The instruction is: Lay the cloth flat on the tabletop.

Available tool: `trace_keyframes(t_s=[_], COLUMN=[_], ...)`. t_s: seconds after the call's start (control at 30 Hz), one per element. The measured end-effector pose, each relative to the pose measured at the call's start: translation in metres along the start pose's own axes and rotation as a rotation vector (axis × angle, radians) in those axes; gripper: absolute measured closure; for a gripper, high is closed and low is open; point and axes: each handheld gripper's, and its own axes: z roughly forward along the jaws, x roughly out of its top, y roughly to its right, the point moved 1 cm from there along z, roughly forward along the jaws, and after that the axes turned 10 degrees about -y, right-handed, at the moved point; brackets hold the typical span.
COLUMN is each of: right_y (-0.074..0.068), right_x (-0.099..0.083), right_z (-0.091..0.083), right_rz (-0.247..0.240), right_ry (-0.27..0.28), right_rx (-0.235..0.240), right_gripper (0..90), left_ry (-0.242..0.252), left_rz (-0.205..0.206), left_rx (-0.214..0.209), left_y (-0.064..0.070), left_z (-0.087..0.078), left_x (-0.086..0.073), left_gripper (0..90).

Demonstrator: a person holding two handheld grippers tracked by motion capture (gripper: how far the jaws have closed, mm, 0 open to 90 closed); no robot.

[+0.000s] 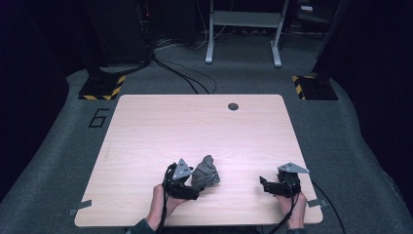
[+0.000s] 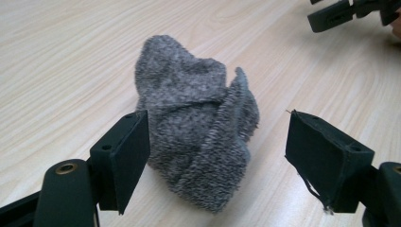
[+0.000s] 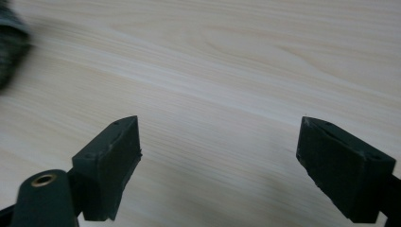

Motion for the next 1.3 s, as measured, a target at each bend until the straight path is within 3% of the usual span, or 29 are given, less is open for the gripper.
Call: trace_keyframes(t_s=[0.1, 0.17, 0.23, 0.3, 0.33, 0.53, 0.63, 0.8, 0.93, 1.23, 1.3], right_y=[-0.028, -0.045, -0.072, -0.085, -0.094, -0.120, -0.128, -0.134, -0.136, -0.128, -0.125], right_x=[0.011, 0.016, 0.022, 0.024, 0.027, 0.035, 0.038, 0.039, 0.039, 0.037, 0.037], right_z=[-0.001, 0.000, 0.005, 0.008, 0.012, 0.028, 0.037, 0.051, 0.055, 0.044, 0.038], right_rz=[-0.063, -0.107, -0.180, -0.217, -0.251, -0.338, -0.362, -0.357, -0.357, -0.343, -0.322], right_ry=[0.010, 0.011, 0.000, -0.003, -0.012, -0.046, -0.065, -0.100, -0.091, -0.053, -0.043], right_rx=[0.059, 0.098, 0.143, 0.157, 0.167, 0.227, 0.227, 0.231, 0.229, 0.196, 0.190], right_gripper=[16.0, 19.6, 25.9, 30.3, 33.5, 46.3, 56.0, 73.4, 85.9, 88.0, 88.0], left_ry=[-0.024, -0.031, -0.038, -0.054, -0.052, -0.066, -0.061, -0.064, -0.053, -0.015, 0.002], left_rz=[0.040, 0.046, 0.044, 0.046, 0.043, 0.036, 0.033, 0.042, 0.040, 0.010, -0.013], left_rx=[0.026, 0.031, 0.036, 0.038, 0.050, 0.024, 0.013, -0.006, -0.012, -0.010, -0.010], left_y=[0.010, 0.012, 0.012, 0.009, 0.009, 0.000, -0.001, -0.004, -0.006, -0.014, -0.017], left_z=[0.006, 0.011, 0.014, 0.017, 0.019, 0.021, 0.023, 0.025, 0.024, 0.010, 0.007], left_x=[0.002, 0.004, 0.005, 0.006, 0.006, 0.004, 0.003, 0.000, -0.002, -0.008, -0.010], left_gripper=[23.7, 25.0, 31.1, 35.0, 41.2, 58.9, 65.3, 77.5, 84.3, 85.0, 85.0])
